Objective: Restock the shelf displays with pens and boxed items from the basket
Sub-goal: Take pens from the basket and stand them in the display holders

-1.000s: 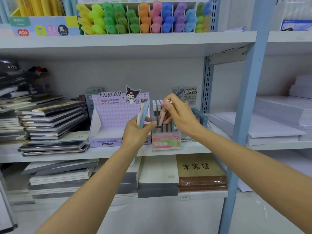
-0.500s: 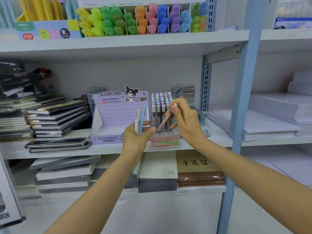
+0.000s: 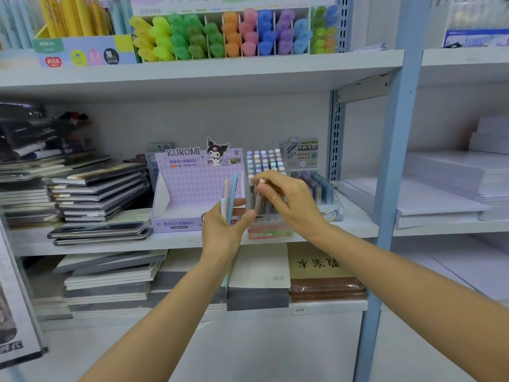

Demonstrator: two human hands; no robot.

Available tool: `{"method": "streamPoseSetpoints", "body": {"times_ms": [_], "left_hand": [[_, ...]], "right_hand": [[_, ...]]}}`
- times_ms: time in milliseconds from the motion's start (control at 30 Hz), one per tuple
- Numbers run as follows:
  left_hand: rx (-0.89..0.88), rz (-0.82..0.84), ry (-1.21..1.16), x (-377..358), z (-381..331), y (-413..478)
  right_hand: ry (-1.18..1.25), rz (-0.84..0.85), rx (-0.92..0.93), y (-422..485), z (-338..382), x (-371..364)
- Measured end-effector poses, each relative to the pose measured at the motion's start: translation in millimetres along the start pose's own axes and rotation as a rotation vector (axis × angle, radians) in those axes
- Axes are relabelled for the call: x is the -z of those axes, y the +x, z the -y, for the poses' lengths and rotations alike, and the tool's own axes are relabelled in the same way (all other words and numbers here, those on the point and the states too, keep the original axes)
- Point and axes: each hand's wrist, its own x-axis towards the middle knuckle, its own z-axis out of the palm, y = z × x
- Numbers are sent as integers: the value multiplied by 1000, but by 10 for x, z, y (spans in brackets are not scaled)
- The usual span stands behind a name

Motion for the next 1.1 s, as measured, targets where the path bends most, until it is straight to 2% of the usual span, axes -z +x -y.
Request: {"method": "streamPoseSetpoints", "body": {"times_ms": [100, 200, 333, 533, 700, 833, 933, 1100], "left_hand": [[2, 9, 2, 10, -2, 24], [19, 1, 8, -5, -12, 100], [69, -4, -10, -57, -30, 268], [115, 22, 22, -45, -17, 432], [16, 44, 52, 45, -25, 419], [-115, 61, 124, 117, -65, 379], [-177, 198, 159, 95, -141, 312], [-113, 364, -6, 197, -283, 281]], "right_hand": [[35, -72, -30, 24, -18, -18], [-14, -105, 24, 88, -74, -48], [-111, -46, 4, 194, -189, -118], [-81, -38, -125, 237, -313, -129], [-114, 32, -191, 359, -220, -69], [88, -37, -210, 424, -18, -20], [346, 88, -316, 496, 131, -6], [477, 41, -316, 461, 143, 145]]}}
